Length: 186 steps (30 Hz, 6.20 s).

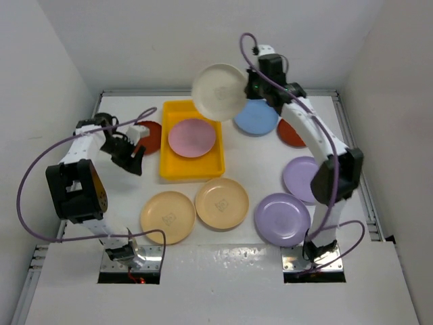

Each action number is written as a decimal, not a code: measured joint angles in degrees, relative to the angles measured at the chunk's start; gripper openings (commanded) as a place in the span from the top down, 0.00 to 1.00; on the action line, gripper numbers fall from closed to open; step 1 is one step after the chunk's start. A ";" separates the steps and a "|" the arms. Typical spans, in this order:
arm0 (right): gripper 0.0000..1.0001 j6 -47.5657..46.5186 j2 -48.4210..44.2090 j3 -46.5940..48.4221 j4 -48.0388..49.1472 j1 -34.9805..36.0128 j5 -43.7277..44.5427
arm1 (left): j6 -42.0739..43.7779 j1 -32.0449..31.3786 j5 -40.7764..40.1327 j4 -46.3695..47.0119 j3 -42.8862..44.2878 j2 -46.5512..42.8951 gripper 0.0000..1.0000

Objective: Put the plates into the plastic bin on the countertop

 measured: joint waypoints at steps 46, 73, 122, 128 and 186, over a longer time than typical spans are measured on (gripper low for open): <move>0.33 0.79 25.68 8.87 4.98 14.25 -3.21 | 1.62 -8.90 -3.76 9.57 -31.21 -16.70 0.26; 0.31 2.36 -5.42 -24.83 1.81 0.66 -7.74 | 5.66 -30.58 -4.72 3.85 -23.19 -26.14 1.00; 0.30 -4.94 -6.23 -30.91 -6.82 -0.76 -20.98 | -17.86 -19.93 -8.57 15.54 37.81 29.05 0.65; 0.30 -6.08 -6.29 -35.54 -3.82 3.58 -22.58 | -17.79 -20.15 -11.28 15.82 36.28 29.16 0.49; 1.00 15.17 30.84 15.56 -6.62 12.07 -8.79 | -30.99 -0.28 -13.60 21.44 13.73 2.78 0.44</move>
